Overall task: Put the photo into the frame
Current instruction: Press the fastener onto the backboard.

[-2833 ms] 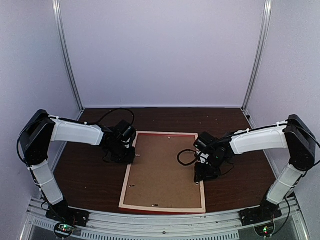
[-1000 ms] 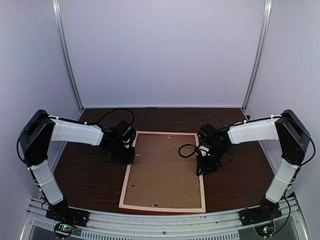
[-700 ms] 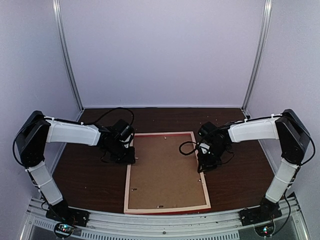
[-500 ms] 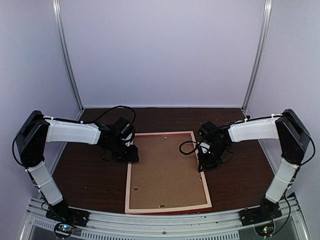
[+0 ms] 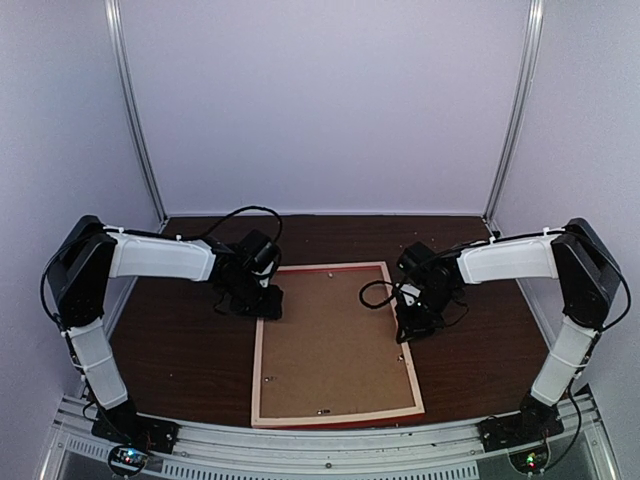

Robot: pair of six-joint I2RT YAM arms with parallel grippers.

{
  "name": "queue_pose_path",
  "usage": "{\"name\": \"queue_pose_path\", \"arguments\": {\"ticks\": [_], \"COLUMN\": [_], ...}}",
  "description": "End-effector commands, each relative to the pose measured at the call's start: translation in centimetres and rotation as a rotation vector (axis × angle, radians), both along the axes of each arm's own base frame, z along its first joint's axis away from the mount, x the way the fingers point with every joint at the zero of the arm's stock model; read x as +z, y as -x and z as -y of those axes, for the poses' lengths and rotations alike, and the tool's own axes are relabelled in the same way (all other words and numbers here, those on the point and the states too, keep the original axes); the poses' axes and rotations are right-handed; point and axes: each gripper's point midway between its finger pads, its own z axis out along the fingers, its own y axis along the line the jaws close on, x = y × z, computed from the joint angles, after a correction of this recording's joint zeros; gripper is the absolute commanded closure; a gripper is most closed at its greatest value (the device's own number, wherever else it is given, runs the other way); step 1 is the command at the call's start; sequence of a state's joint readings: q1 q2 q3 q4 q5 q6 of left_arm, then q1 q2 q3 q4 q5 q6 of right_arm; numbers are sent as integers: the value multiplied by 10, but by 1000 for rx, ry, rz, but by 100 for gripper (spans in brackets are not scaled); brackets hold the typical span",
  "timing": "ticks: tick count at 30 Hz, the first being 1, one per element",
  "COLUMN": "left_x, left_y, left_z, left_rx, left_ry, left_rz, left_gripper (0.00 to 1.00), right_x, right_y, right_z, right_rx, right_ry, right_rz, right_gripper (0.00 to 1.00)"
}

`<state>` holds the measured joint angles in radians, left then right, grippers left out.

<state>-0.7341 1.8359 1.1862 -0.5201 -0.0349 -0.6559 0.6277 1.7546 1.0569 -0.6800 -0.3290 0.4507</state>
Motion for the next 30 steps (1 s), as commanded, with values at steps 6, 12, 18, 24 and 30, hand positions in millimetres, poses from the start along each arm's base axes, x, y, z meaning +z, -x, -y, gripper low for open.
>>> {"name": "queue_pose_path", "arguments": {"ticks": [6, 12, 18, 24, 30], "left_x": [-7, -14, -21, -27, -32], "left_y": [4, 3, -2, -9, -12], "left_z": [-28, -26, -22, -17, -20], "left_rx": [13, -10, -22, -20, 7], "left_ry": [-116, -127, -137, -140, -160], "left_rz": [33, 23, 20, 25, 28], "left_gripper": [40, 39, 39, 40, 45], "right_x": [-16, -17, -16, -16, -16], "right_y": [0, 0, 0, 0, 1], "right_z": [17, 18, 18, 17, 18], "right_rx": [14, 10, 7, 6, 4], "right_ry": [69, 70, 68, 67, 66], "right_rz": [14, 12, 12, 12, 11], "right_gripper": [89, 89, 88, 88, 88]}}
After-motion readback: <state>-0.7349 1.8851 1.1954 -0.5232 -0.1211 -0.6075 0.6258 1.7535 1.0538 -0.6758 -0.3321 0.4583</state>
